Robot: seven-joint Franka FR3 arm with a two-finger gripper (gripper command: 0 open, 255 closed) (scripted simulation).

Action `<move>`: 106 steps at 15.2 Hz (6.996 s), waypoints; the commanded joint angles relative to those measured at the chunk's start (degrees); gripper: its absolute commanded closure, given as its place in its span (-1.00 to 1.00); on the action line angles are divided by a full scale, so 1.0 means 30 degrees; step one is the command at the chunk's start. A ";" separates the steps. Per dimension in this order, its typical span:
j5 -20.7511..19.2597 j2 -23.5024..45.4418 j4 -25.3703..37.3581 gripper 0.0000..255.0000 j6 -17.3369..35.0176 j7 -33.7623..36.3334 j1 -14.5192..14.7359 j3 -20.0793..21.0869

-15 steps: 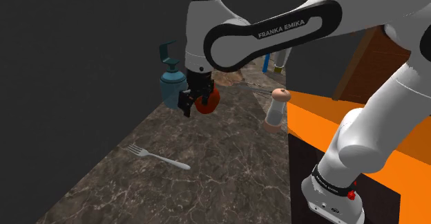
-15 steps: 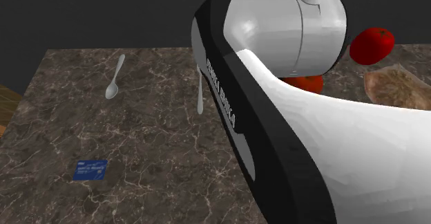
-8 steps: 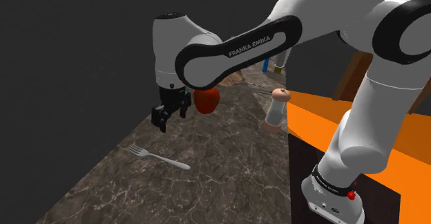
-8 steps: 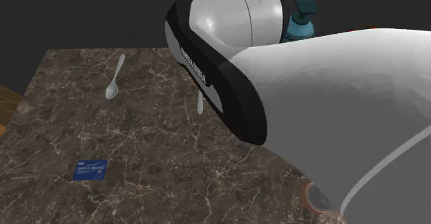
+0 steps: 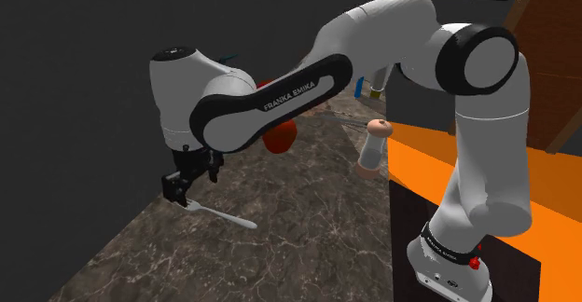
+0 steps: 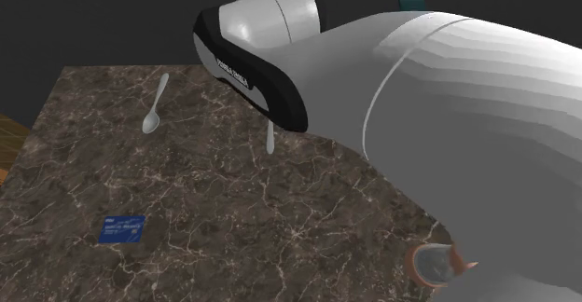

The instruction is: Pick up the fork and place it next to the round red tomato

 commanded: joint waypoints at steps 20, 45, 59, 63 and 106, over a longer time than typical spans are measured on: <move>-0.0948 0.1696 0.0254 1.00 0.1216 0.0683 0.0678 -0.0362; -0.0055 0.0474 0.3357 1.00 -0.2933 -0.0071 0.0659 0.0106; 0.0020 0.0599 0.7187 1.00 -0.6584 -0.0389 0.1175 0.0222; -0.0086 0.0869 0.8638 1.00 -0.7762 -0.0454 0.1459 0.0218; 0.5149 -0.7352 -0.3655 1.00 -0.2579 -1.6618 -0.9393 -0.5719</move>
